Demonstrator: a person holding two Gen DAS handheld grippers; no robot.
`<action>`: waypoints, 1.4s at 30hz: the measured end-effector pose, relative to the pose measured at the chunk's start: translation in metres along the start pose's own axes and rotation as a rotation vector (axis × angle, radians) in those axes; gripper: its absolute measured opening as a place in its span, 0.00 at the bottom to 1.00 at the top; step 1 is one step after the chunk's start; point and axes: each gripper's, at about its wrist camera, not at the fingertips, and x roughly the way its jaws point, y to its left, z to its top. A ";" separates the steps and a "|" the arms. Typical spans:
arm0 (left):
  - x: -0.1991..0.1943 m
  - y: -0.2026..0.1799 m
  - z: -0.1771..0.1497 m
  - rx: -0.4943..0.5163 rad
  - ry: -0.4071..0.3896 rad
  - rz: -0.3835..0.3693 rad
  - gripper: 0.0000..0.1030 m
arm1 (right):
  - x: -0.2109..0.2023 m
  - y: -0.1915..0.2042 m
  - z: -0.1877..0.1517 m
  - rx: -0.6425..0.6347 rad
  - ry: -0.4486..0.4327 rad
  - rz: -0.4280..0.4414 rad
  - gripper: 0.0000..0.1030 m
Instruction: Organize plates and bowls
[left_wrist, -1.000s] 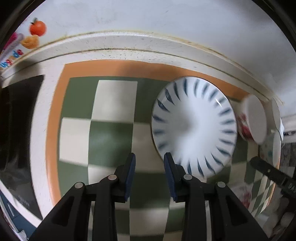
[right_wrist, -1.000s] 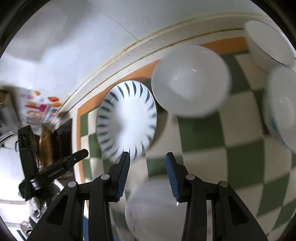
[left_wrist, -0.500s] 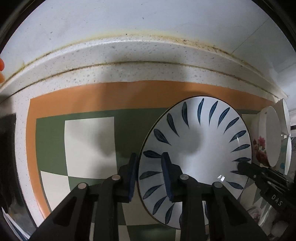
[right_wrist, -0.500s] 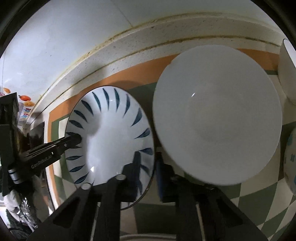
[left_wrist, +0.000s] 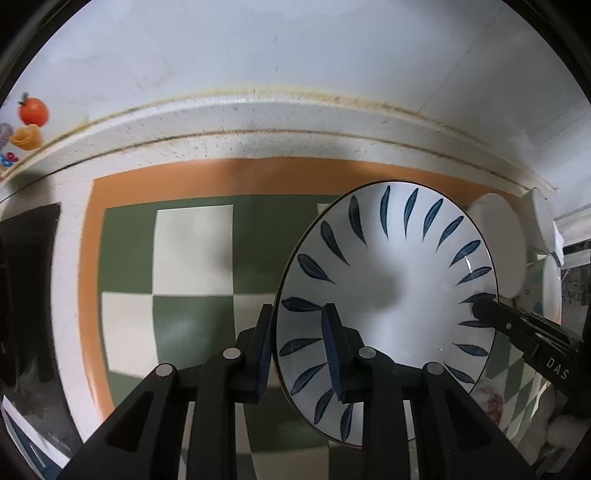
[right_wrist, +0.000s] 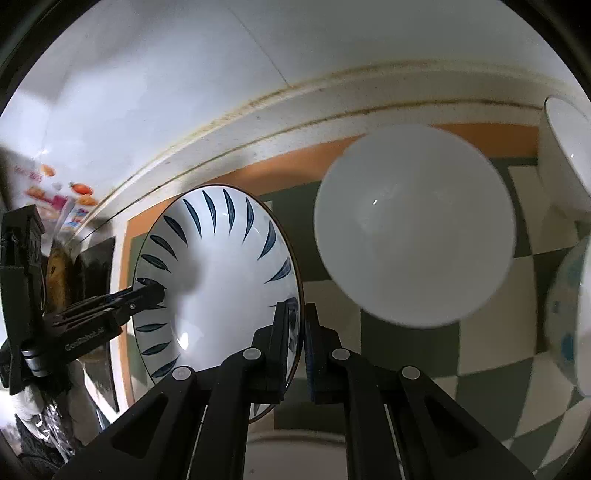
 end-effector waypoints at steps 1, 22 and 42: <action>-0.007 -0.002 -0.003 0.005 -0.009 0.000 0.23 | -0.007 0.002 -0.002 -0.005 -0.002 0.007 0.09; -0.073 -0.050 -0.106 0.015 -0.057 -0.011 0.23 | -0.118 -0.014 -0.115 -0.102 -0.009 0.052 0.09; 0.002 -0.090 -0.151 0.050 0.090 0.075 0.23 | -0.070 -0.083 -0.174 -0.033 0.112 0.006 0.09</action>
